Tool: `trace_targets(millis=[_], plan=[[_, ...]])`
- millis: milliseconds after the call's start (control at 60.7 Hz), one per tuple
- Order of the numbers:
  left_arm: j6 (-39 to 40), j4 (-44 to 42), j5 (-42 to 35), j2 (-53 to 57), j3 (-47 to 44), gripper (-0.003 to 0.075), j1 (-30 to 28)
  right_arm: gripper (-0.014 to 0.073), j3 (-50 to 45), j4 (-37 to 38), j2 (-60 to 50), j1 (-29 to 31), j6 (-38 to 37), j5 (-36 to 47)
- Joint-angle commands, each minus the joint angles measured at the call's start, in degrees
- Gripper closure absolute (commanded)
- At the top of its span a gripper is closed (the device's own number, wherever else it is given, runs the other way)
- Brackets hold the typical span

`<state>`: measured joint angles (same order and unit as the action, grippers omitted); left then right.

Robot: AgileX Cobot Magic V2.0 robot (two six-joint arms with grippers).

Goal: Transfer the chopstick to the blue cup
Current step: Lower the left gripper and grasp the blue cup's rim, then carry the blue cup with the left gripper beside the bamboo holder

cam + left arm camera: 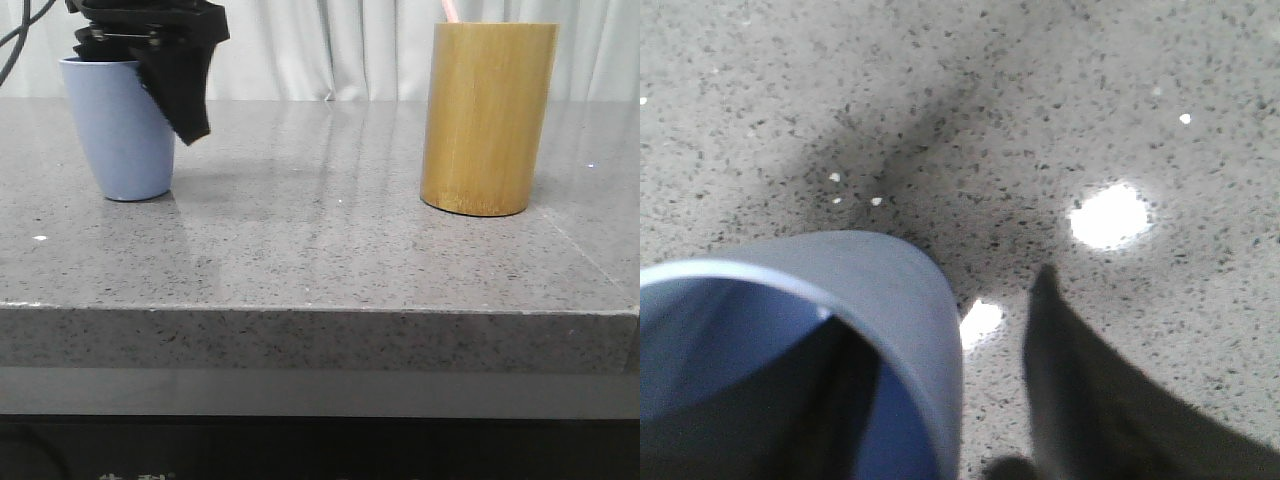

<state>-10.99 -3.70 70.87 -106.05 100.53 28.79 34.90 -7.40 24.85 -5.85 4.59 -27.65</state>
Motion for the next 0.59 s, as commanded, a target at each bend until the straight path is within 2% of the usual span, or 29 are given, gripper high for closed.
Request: trace_targets(millis=[0,99,296,576], plan=[[0.6,-1.3,-1.1,2.9,2.1,0.0602,0.3,-0.0017,2.0,-0.1,0.7,0.3,0.2,4.3],[0.6,-1.4,-0.8,2.9,3.0,0.0737,0.3,-0.0017,2.0,-0.1,0.7,0.3,0.2,4.3],[0.6,-0.8,0.9,2.9,7.5,0.0739,2.5,-0.0017,2.0,-0.1,0.7,0.3,0.2,4.2],[0.6,3.7,1.6,2.7,10.2,0.0739,10.7,-0.0017,2.0,-0.1,0.7,0.3,0.2,4.0]])
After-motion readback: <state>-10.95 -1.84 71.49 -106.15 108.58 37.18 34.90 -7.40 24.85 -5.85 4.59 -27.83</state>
